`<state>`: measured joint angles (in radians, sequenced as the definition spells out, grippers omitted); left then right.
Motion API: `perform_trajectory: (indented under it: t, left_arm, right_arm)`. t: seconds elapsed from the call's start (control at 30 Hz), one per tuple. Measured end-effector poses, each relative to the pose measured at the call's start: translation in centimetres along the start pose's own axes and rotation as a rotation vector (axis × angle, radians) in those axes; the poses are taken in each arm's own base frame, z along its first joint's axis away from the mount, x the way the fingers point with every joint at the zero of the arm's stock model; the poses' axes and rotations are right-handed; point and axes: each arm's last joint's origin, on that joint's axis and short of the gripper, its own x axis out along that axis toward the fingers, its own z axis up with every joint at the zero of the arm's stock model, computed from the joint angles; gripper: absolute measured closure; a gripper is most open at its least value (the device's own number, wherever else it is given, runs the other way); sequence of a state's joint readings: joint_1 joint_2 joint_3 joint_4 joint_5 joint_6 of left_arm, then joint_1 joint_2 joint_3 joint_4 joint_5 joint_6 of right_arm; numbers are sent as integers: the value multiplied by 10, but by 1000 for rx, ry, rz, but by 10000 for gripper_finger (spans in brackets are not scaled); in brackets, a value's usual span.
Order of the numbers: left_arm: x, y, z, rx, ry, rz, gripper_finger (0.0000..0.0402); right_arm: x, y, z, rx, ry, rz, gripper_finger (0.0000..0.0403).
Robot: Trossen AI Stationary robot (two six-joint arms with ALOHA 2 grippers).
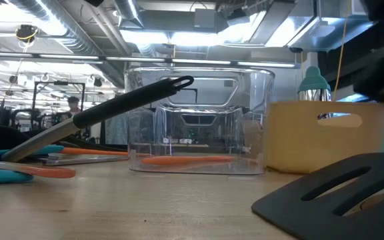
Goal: Pick & Place Kitchen Items
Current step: Put the silver table knife into the yellow bin
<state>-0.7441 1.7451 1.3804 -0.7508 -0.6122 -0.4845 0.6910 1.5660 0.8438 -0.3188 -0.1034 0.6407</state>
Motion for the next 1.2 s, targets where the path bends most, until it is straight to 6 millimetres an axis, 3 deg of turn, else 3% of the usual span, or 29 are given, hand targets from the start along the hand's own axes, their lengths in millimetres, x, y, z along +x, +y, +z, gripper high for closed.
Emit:
perform_trajectory:
  t: [0.17, 0.47, 1.2]
  left_arm:
    - [3, -2, 0, -7, -3, 7, 286]
    - [5, -6, -2, 1, -4, 12, 286]
    - [8, -8, -3, 5, -5, 21, 286]
  right_arm:
    - [11, -1, -1, 30, 48, 23, 210]
    - [12, 0, -2, 61, 60, 27, 210]
    - [-11, 15, 15, 44, 134, -41, 210]
